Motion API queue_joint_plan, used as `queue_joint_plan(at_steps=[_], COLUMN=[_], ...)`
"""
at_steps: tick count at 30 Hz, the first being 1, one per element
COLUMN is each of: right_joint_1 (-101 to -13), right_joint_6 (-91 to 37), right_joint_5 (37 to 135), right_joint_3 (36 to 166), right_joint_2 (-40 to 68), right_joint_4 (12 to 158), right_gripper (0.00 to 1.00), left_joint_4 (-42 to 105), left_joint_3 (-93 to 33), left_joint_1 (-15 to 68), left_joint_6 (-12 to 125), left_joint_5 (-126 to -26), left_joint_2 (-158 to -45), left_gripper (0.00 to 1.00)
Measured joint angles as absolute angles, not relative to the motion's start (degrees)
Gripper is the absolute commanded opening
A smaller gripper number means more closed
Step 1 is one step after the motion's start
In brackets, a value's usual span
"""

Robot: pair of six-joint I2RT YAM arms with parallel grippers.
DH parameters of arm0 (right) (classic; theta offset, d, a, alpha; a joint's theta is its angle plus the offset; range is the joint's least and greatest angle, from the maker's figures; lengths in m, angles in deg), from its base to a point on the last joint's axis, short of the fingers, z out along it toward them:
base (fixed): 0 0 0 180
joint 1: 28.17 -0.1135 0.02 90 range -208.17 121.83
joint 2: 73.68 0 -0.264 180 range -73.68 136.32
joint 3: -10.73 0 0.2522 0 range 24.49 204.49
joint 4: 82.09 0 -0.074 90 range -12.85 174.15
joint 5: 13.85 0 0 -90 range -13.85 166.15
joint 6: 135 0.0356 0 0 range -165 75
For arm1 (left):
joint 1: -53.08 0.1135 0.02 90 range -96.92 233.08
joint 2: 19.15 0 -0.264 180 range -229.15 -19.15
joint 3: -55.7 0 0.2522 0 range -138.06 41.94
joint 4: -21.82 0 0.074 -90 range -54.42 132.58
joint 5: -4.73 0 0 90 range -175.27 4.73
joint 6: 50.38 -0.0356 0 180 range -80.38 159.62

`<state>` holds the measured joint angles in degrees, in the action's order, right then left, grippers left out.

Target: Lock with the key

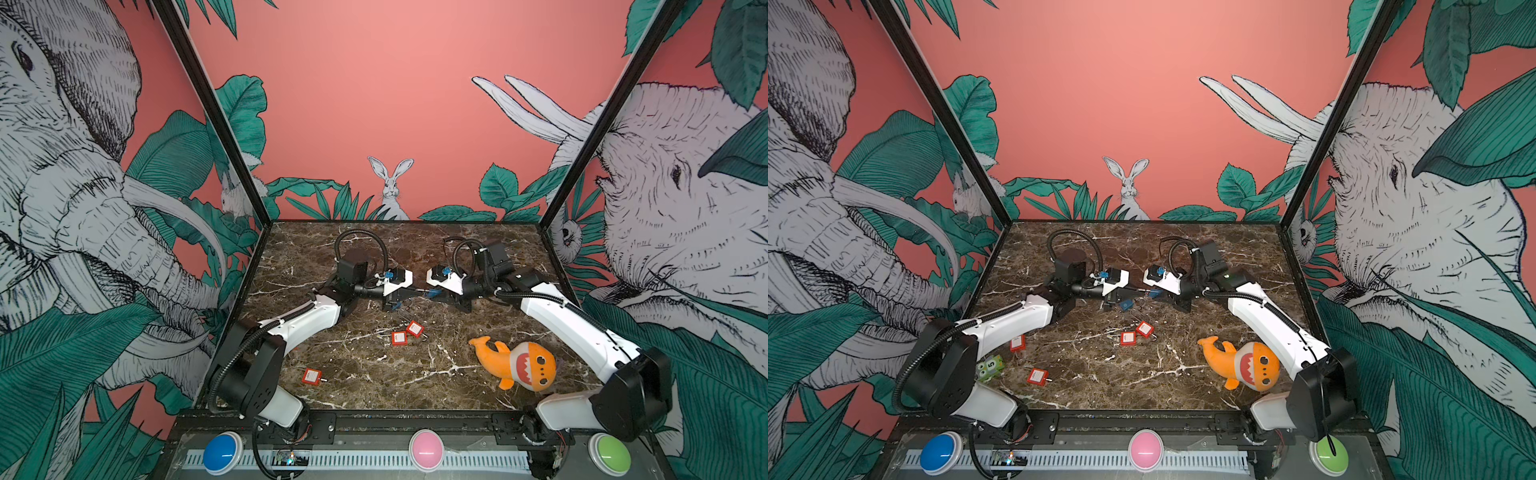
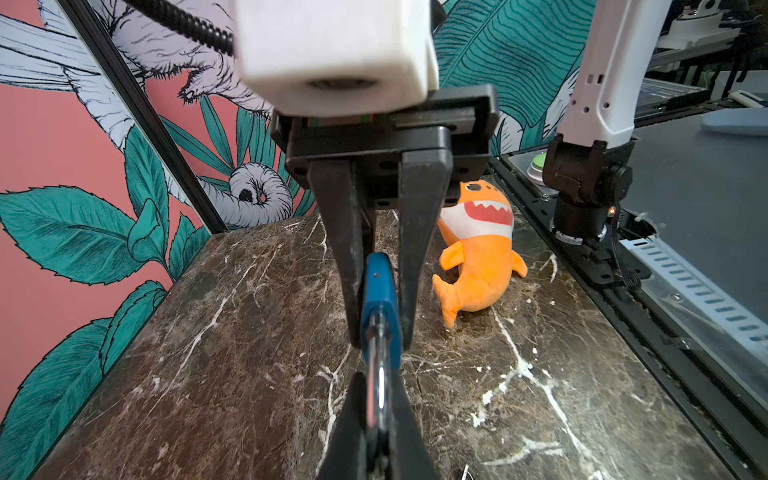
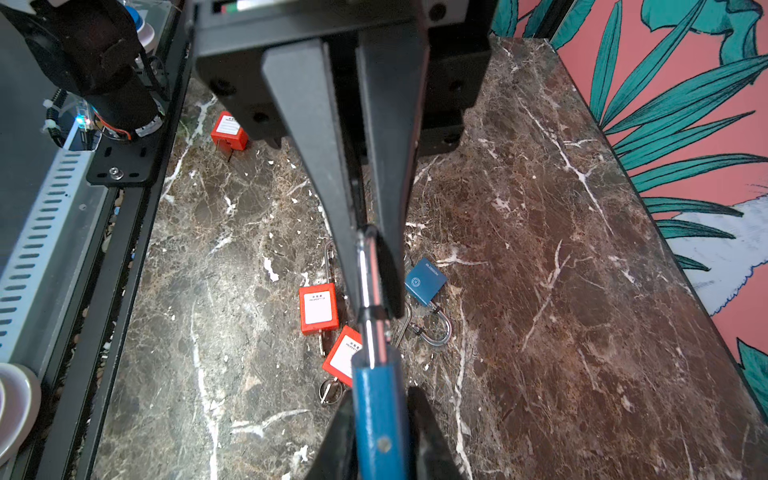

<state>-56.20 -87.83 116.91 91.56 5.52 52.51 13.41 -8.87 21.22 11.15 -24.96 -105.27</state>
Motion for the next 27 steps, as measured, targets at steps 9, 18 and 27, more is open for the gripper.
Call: queue_joint_plan(at_steps=[9,18,27], right_joint_1=[-56.49,-56.93,-56.93], right_joint_6=[-88.58,-86.52,-86.13], right_joint_5=[116.86,116.97,116.88], right_joint_3=[91.52,91.10,91.10], right_joint_2=[5.63,6.44,7.60], right_joint_4=[52.07,52.25,52.36], right_gripper=[0.04,0.03,0.03], left_joint_4=[14.96,27.07,37.12], left_joint_3=[-9.04,-12.50,-14.97], left_joint_1=[21.25,21.16,21.01], left_joint_6=[9.56,0.99,-5.02], left_joint_5=[-24.57,-29.92,-33.05], left_joint_2=[-105.27,-103.66,-100.25], left_gripper=[0.17,0.40,0.27])
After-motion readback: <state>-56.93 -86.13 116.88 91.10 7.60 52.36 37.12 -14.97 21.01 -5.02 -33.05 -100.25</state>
